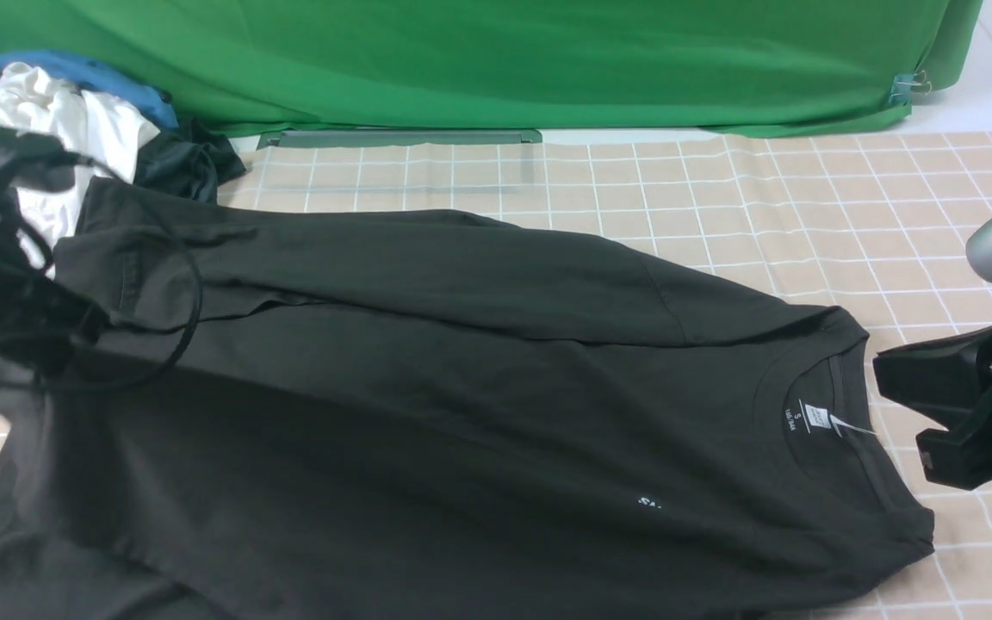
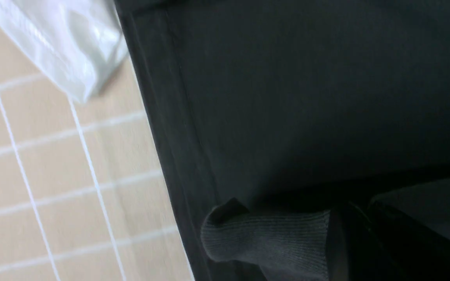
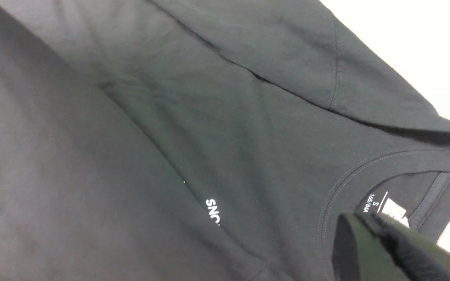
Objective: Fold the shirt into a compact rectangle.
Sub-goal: 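Fold the left side of the black T-shirt inward over its body, then grab the top left corner of the dark shirt with the left gripper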
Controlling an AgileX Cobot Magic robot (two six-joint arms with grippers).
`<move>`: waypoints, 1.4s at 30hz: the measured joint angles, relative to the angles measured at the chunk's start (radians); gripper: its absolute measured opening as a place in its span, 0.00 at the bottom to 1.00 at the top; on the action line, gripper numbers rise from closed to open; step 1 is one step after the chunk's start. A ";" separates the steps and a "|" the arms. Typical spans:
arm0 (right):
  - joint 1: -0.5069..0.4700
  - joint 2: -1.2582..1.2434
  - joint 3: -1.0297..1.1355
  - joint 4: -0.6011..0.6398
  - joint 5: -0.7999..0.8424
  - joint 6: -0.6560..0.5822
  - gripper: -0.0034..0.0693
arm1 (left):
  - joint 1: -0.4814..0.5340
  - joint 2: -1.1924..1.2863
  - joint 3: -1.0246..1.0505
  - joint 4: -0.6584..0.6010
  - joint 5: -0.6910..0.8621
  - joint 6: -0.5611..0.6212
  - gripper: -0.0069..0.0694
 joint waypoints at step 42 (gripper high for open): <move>-0.221 0.636 -0.132 -0.107 0.221 0.139 0.97 | -0.246 -0.160 0.049 -0.180 -0.011 -0.155 0.11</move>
